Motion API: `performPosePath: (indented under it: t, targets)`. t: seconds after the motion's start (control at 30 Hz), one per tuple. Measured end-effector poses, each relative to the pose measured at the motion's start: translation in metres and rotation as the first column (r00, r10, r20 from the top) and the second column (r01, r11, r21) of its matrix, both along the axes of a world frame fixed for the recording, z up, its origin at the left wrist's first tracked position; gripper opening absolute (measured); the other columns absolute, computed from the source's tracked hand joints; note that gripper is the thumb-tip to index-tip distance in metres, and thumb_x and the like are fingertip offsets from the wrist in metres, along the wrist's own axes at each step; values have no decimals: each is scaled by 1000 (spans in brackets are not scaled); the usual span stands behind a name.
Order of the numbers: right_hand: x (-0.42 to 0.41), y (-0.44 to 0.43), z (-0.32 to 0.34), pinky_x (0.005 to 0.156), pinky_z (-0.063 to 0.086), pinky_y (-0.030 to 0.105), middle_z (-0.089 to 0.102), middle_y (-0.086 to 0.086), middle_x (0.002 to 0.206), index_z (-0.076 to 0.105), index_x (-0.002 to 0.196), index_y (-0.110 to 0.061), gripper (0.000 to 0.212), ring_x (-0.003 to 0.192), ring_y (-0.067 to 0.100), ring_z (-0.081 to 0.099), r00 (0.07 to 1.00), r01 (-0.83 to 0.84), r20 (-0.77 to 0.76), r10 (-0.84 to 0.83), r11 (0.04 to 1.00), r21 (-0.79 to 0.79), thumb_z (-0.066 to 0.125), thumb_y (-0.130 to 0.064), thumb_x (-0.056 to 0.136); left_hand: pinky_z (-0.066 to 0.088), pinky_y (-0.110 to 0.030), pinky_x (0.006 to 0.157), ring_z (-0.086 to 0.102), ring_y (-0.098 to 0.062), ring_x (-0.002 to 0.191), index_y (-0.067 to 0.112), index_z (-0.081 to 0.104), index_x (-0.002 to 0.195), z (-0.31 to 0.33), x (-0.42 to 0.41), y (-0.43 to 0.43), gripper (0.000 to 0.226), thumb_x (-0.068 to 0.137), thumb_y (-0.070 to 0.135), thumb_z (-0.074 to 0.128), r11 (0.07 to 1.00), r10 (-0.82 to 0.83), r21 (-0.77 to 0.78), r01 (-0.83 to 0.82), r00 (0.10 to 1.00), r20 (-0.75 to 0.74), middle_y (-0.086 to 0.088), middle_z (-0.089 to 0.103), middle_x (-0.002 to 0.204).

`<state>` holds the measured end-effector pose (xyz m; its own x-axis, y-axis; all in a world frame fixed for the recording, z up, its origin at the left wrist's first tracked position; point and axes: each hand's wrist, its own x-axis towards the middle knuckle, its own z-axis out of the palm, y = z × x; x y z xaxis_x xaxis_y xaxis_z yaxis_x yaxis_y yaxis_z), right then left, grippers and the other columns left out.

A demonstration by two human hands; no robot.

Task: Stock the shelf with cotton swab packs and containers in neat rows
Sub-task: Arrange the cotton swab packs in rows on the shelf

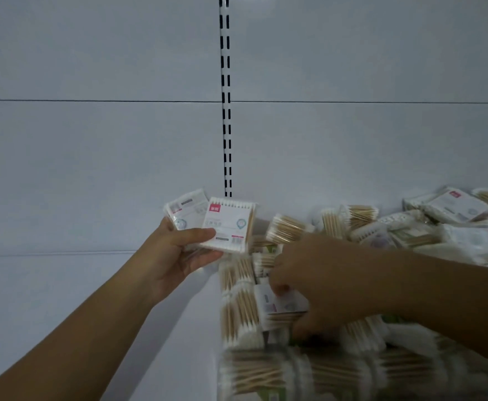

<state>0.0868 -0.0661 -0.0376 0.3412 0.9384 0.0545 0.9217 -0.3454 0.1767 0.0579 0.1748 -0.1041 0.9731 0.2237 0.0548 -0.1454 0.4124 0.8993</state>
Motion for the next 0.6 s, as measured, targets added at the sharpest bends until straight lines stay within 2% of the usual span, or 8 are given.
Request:
performPosePath:
  t: [0.07,0.2,0.27,0.33,0.4,0.5,0.6]
  targets:
    - [-2,6,-1,73,43,27,62,-3,97,62,111,-26,29,76,13,46,1000,12,-12,-14,989,-146,61,-41,86,58,-29,57,72,-29,88,13,53,123,-1,-2,1,68,60,-1,73,1000,10,12,-10,1000,-3,-14,72,106]
    - [7,2,13,74,46,24,65,-9,92,65,105,-31,21,79,11,56,995,31,-96,-27,999,42,61,-38,86,58,-27,58,73,-27,86,6,58,121,-4,-6,-5,61,61,2,71,998,67,-12,-68,997,-34,-15,72,105]
    - [13,-2,20,75,48,23,67,-12,89,68,100,-31,18,82,6,61,994,3,-108,20,978,209,66,-34,82,58,-27,59,73,-26,85,4,60,118,-5,-10,-12,57,62,2,70,995,88,-41,-90,995,-43,-15,73,104]
    - [16,-2,24,73,53,26,70,-11,88,73,94,-24,20,80,10,65,987,-154,26,159,882,445,69,-23,74,58,-27,59,73,-25,82,5,60,115,-4,-15,-18,56,60,2,70,989,120,-82,-123,992,-34,-15,73,102]
    - [22,3,21,72,54,30,73,-2,92,75,90,-14,25,82,18,68,944,-330,213,253,762,558,67,-13,67,58,-28,60,73,-25,83,8,60,116,-2,-23,-25,58,59,2,70,978,158,-135,-161,987,-26,-15,73,102]
    - [33,26,19,75,51,36,72,5,101,76,91,-12,25,92,25,67,865,-493,362,347,718,491,71,-8,66,59,-31,63,72,-28,91,11,56,123,2,-40,-29,65,60,3,72,964,168,-208,-168,986,-20,-17,70,111]
    - [34,57,12,76,53,37,68,13,108,75,91,-13,32,97,30,65,812,-579,381,442,694,429,79,1,62,60,-35,68,69,-32,99,8,53,131,2,-64,-19,69,65,12,73,952,169,-256,-168,985,-18,-20,66,120]
